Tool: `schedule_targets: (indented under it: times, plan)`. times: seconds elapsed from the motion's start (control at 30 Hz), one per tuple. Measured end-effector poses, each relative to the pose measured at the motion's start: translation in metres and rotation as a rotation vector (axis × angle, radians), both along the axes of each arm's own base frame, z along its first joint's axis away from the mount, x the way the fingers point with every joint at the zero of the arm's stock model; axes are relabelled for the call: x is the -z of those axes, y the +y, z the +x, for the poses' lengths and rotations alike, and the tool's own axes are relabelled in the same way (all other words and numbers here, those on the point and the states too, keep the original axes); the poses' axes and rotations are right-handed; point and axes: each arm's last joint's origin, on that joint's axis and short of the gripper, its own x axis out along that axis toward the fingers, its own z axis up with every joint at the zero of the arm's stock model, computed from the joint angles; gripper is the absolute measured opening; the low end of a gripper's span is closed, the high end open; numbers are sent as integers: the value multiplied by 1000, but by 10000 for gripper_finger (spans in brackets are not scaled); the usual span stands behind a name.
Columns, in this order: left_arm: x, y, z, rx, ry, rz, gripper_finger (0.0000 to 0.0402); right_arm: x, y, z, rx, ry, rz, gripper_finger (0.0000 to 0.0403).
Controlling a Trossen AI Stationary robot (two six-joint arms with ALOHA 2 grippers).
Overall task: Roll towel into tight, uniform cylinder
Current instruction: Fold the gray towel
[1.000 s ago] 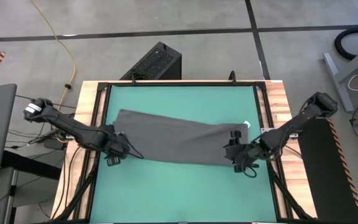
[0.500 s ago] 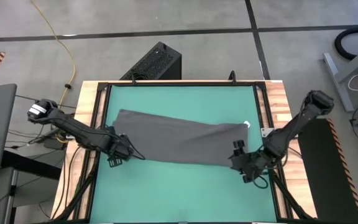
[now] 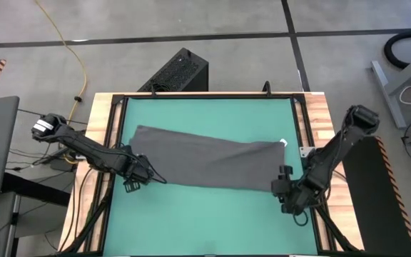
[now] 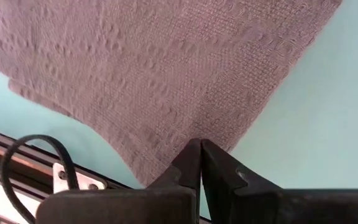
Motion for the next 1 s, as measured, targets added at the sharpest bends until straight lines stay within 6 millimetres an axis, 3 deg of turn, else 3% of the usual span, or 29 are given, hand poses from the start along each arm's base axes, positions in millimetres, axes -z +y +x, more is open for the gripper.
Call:
schedule_targets:
  times: [0.3, 0.47, 0.6, 0.87, 1.0]
  plan:
    - [0, 1, 0, 11, -5, 16, 0, 34, 9, 3, 124, 103, -132, 202]
    - [-6, 0, 3, 32, -55, 95, 0, 38, 13, 5, 108, 132, -164, 114]
    - [-24, -2, 13, 68, -124, 144, 0, 24, 10, 4, 63, 177, -213, 19]
    - [-87, -3, 27, 118, -252, 290, 0, -36, -1, 11, 70, 130, -165, 13]
    - [-100, -4, 31, 109, -308, 283, 0, -50, -6, 9, 52, 80, -115, 10]
